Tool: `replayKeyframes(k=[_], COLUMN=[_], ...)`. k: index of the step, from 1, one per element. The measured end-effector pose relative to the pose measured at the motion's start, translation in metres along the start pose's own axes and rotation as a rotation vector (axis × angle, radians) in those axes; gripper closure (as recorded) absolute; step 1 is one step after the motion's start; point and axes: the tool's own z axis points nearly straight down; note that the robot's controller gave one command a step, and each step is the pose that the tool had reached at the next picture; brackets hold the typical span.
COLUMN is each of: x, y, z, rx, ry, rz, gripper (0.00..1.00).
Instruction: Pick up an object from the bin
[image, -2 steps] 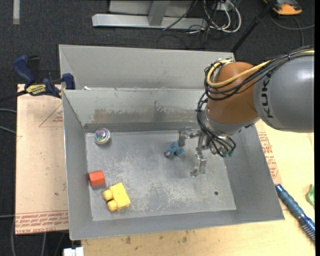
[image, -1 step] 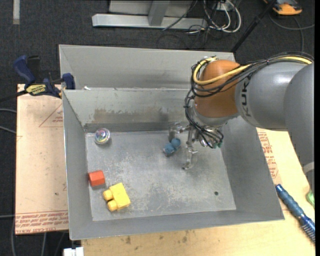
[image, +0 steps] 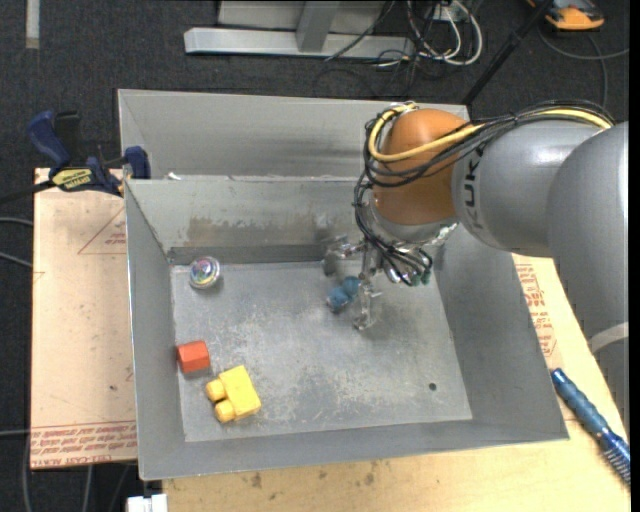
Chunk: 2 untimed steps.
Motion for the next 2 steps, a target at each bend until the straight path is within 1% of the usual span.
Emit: replayKeyframes(k=[1,2], x=[0.001,0.016], y=[-0.001,0.005], z=[-0.001,-0.122], rx=[-0.001,0.003], ry=[0.001,-0.006], rz=[0.002,-0.030], gripper=[1.00,1.00])
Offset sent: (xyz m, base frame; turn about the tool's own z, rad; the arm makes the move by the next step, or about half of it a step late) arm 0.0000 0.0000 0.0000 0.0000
